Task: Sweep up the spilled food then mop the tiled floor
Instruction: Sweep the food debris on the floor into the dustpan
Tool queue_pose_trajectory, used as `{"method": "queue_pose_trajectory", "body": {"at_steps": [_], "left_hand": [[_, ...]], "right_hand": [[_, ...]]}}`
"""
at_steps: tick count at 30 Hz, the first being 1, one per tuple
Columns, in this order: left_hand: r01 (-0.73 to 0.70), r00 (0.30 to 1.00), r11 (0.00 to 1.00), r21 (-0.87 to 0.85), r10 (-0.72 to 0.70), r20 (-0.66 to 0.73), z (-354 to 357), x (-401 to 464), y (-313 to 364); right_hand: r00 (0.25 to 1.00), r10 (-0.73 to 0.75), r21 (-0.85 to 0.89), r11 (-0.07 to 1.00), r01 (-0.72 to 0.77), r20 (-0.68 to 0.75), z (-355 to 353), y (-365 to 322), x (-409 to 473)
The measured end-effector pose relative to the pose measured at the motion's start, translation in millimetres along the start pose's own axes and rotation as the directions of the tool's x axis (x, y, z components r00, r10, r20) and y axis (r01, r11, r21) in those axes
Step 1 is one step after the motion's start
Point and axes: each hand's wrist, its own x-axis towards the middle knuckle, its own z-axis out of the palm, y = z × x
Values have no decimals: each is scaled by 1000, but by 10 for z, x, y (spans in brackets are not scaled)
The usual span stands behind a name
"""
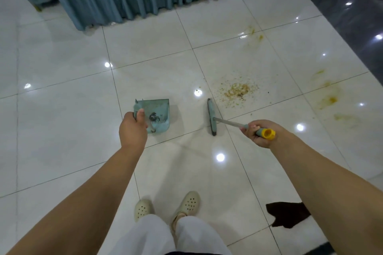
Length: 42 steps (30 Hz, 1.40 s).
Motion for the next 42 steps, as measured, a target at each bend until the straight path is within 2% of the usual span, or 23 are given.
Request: {"method": "queue_pose_trajectory", "body": {"at_steps": [8,21,28,31,36,42], "left_hand": [[-33,999,998,-46,31,-37,20,72,220],[-34,997,999,9,34,-72,-72,770,355],[6,998,1000,6,-5,-62,-94,1709,521],[23,999,1000,-14,-24,-33,-85,2162,677],[20,999,1000,-23,-19,39,45,2802,1054],[-51,994,999,-11,52,99,385,3076,1408]], "right_hand": [[988,45,23,999,-49,150,248,186,-27],[962,147,-48,989,-140,232,1682,581,289],[970,180,-82,982,-168,162,2431,217,677],[977,174,-44,984,-170,120,2621,-102,813],[989,143,110,983,-146,29,2643,-718,923],[995,72,161,985,-60,-68,2373,-1327,930]]}}
